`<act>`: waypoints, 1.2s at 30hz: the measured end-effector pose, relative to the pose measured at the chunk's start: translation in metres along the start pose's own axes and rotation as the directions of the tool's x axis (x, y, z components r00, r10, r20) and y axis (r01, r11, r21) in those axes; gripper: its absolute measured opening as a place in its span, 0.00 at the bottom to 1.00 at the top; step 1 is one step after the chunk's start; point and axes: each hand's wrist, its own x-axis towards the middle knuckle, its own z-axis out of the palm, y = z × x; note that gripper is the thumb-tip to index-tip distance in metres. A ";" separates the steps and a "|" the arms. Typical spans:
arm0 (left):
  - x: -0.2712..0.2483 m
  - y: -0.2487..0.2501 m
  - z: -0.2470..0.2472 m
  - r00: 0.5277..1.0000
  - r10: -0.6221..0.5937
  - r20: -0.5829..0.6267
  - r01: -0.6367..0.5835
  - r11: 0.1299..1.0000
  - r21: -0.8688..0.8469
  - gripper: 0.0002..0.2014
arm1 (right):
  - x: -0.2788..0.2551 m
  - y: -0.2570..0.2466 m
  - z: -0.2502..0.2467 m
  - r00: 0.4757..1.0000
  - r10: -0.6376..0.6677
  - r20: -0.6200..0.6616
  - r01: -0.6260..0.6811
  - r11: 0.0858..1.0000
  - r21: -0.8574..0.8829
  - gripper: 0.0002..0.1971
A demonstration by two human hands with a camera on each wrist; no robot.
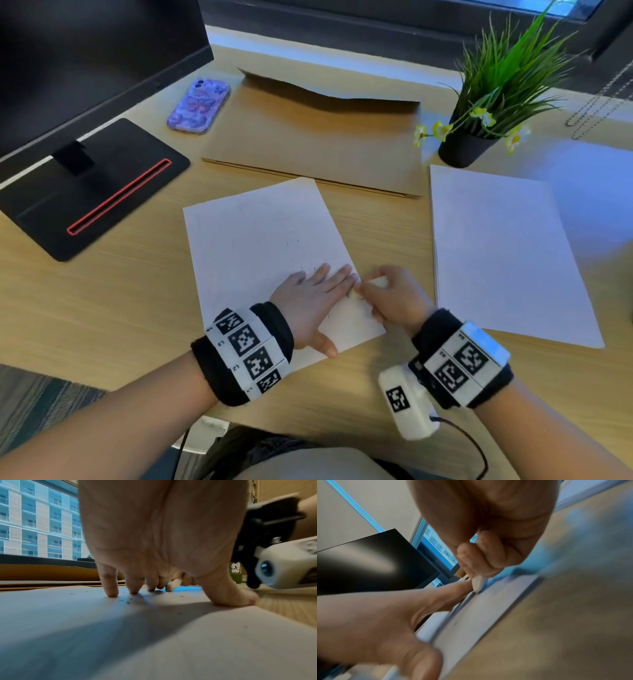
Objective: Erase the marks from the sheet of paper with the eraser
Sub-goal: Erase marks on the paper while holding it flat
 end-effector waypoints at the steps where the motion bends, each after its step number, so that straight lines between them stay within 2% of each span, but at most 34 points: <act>1: 0.000 0.000 0.001 1.000 -0.001 0.000 0.001 1.000 0.004 0.55 | 0.002 0.000 0.000 1.000 -0.003 -0.013 0.003 1.000 0.014 0.06; 3: 0.001 0.000 0.001 1.000 -0.009 0.004 0.009 1.000 -0.002 0.56 | -0.009 0.003 0.009 0.998 -0.010 0.059 0.012 1.000 -0.027 0.06; 6: 0.002 0.000 0.001 1.000 -0.012 0.016 0.012 1.000 -0.004 0.55 | -0.029 0.005 0.022 0.962 -0.008 0.274 0.034 0.995 -0.092 0.05; 7: 0.002 0.000 0.001 1.000 -0.010 0.019 0.010 1.000 -0.005 0.55 | -0.028 0.004 0.021 0.960 -0.010 0.281 0.035 0.996 -0.084 0.04; 9: 0.002 -0.001 0.000 1.000 -0.007 0.016 0.007 1.000 -0.006 0.55 | -0.015 0.003 0.011 0.987 -0.011 0.158 0.022 0.998 -0.066 0.04; 11: 0.001 0.000 0.000 1.000 -0.003 0.015 0.003 1.000 -0.001 0.54 | -0.002 0.001 -0.001 1.000 0.005 0.005 -0.005 1.000 -0.016 0.08; 13: 0.001 0.000 0.000 1.000 0.001 0.017 -0.001 1.000 0.014 0.54 | -0.003 0.003 -0.002 1.000 0.000 -0.029 -0.001 1.000 -0.012 0.10; 15: 0.002 0.000 0.001 1.000 0.004 0.026 -0.005 1.000 0.024 0.53 | -0.018 0.009 0.005 0.996 -0.023 0.091 0.032 0.994 -0.104 0.07; 17: 0.004 -0.001 0.002 0.999 0.009 0.036 -0.011 0.999 0.037 0.52 | -0.036 0.012 0.013 0.964 -0.001 0.266 0.039 0.990 -0.136 0.04; 19: 0.004 -0.001 0.002 0.999 0.012 0.043 -0.014 0.999 0.048 0.52 | -0.038 0.010 0.010 0.946 0.009 0.323 0.034 0.991 -0.127 0.05; 20: 0.004 -0.001 0.002 0.999 0.012 0.046 -0.015 0.999 0.052 0.52 | -0.031 0.009 0.005 0.961 0.005 0.276 0.031 0.991 -0.128 0.06; 22: 0.003 -0.001 0.000 0.999 0.010 0.048 -0.013 0.998 0.056 0.52 | -0.011 0.004 -0.006 0.997 0.000 0.080 0.010 0.992 -0.125 0.04; 23: 0.003 -0.001 0.000 0.999 0.009 0.049 -0.012 0.998 0.057 0.52 | -0.005 0.002 -0.009 1.000 -0.015 -0.007 0.014 0.993 -0.118 0.06; 24: 0.002 -0.001 0.000 0.999 0.010 0.050 -0.012 0.998 0.056 0.52 | -0.003 0.001 -0.010 0.999 -0.024 -0.042 0.018 0.993 -0.119 0.07; 26: 0.003 0.000 0.000 0.999 0.009 0.049 -0.012 0.998 0.055 0.51 | -0.015 0.006 -0.001 0.997 -0.040 0.061 0.047 0.990 -0.133 0.05; 28: 0.003 0.000 0.001 0.999 0.010 0.050 -0.012 0.998 0.056 0.51 | -0.035 0.009 0.010 0.965 0.019 0.263 0.008 0.995 -0.103 0.06; 29: 0.003 0.000 0.001 0.999 0.010 0.051 -0.013 0.998 0.059 0.51 | -0.038 0.011 0.011 0.948 0.034 0.315 -0.009 0.997 -0.078 0.06; 30: 0.003 -0.001 0.001 0.999 0.011 0.052 -0.014 0.998 0.065 0.51 | -0.036 0.011 0.009 0.950 0.027 0.310 -0.006 0.998 -0.069 0.05; 31: 0.003 -0.001 0.000 0.999 0.011 0.053 -0.015 0.998 0.068 0.51 | -0.027 0.011 0.004 0.969 0.006 0.247 0.013 0.997 -0.076 0.06; 34: 0.002 -0.001 0.000 0.999 0.009 0.053 -0.012 0.998 0.061 0.51 | -0.007 0.005 -0.011 1.000 -0.021 -0.010 0.020 0.997 -0.069 0.07; 35: 0.003 0.000 0.001 0.999 0.009 0.053 -0.012 0.998 0.063 0.51 | -0.007 0.005 -0.011 0.999 -0.028 -0.030 0.026 0.998 -0.056 0.06; 36: 0.003 0.000 0.001 0.999 0.009 0.052 -0.013 0.998 0.064 0.52 | -0.011 0.006 -0.007 1.000 -0.029 0.001 0.029 0.997 -0.075 0.05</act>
